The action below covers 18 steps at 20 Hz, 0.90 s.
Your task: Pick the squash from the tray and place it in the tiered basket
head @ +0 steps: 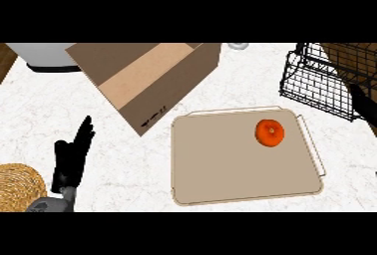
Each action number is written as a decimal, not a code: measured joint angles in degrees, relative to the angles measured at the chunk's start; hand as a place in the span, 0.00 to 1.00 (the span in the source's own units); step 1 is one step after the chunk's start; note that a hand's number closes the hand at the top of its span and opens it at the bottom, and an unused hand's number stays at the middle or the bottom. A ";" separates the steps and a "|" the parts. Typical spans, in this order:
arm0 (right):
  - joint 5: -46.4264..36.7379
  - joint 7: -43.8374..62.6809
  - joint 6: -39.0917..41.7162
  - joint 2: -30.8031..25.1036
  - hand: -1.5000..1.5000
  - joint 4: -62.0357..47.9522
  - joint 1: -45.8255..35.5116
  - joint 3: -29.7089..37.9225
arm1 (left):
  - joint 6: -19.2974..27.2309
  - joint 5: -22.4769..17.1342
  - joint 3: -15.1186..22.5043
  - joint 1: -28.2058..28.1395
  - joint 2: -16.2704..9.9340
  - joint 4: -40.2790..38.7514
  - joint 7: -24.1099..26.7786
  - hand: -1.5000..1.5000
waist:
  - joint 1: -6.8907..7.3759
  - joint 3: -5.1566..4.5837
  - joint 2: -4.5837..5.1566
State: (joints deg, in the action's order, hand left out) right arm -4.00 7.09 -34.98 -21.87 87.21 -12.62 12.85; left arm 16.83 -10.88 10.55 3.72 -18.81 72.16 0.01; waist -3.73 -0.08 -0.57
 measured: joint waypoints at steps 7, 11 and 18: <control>-6.36 1.96 -8.77 7.34 0.00 17.22 15.53 -2.16 | 2.24 1.64 2.45 -5.47 3.71 3.20 1.86 0.50 | 2.15 -0.01 0.11; -11.37 13.07 -3.63 4.65 0.00 21.08 21.59 -7.35 | 2.70 2.24 2.96 -6.01 4.34 3.88 2.32 0.50 | 2.74 -0.14 0.29; -23.05 34.80 9.16 -4.36 0.00 27.02 26.36 -14.65 | 2.63 2.82 3.65 -6.08 4.56 4.83 1.84 0.50 | 3.99 -0.38 0.66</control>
State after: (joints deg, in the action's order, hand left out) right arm -27.05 41.89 -25.82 -26.23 114.23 13.74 -1.80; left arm 19.47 -8.06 14.20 -2.36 -14.25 76.99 1.85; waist 0.26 -0.45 0.09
